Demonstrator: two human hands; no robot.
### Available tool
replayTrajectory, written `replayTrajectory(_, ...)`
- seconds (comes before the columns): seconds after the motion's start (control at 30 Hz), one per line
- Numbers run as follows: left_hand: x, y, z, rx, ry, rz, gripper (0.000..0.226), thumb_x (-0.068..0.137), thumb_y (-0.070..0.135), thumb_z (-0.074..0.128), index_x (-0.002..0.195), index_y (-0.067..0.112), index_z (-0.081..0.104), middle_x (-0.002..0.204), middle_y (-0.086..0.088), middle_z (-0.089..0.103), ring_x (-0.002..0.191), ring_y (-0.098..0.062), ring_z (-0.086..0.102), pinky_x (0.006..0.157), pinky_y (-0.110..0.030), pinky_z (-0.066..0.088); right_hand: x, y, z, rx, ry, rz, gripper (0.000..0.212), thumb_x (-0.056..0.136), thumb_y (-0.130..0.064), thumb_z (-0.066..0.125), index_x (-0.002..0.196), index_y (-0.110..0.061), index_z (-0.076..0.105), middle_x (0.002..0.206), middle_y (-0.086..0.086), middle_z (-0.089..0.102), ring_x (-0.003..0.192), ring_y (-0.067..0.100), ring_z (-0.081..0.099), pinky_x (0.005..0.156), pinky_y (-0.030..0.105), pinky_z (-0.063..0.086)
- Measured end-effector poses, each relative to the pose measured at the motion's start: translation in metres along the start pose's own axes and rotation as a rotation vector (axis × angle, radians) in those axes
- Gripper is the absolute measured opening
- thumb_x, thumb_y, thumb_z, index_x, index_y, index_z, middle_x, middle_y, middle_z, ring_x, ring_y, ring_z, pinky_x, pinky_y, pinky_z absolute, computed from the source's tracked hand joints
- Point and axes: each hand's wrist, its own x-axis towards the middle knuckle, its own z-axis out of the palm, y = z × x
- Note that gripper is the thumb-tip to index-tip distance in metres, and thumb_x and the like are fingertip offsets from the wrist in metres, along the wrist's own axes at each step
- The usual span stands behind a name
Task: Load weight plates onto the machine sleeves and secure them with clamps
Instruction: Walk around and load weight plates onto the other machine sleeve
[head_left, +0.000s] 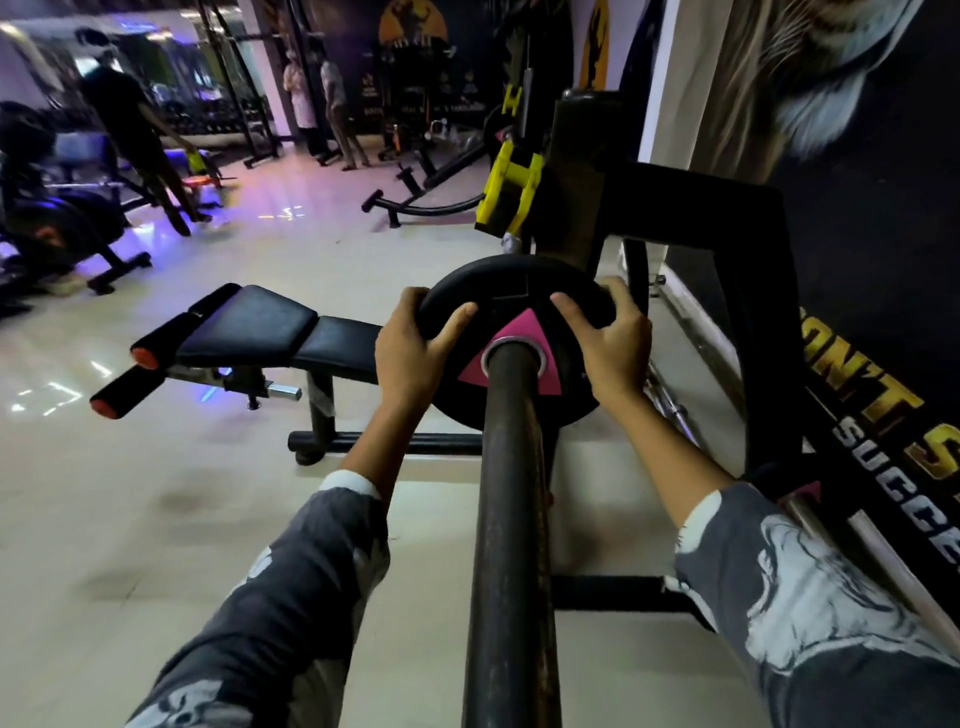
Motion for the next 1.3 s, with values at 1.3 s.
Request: replayTrajectory(1.3, -0.417, 0.132, -0.097, 0.215, -0.365, 0.251, 0.025, 0.091, 0.026, 0.059, 0.104, 0.005, 0.06, 0.097, -0.014, 0.064, 0.09, -0.031, 0.061, 0.076, -0.042, 0.05, -0.359, -0.068, -0.285, -0.252, -0.305, 0.051, 0.027, 0.091, -0.031, 0.051, 0.092, -0.005, 0.061, 0.092, 0.011, 0.063, 0.09, 0.027, 0.06, 0.077, 0.026, 0.043)
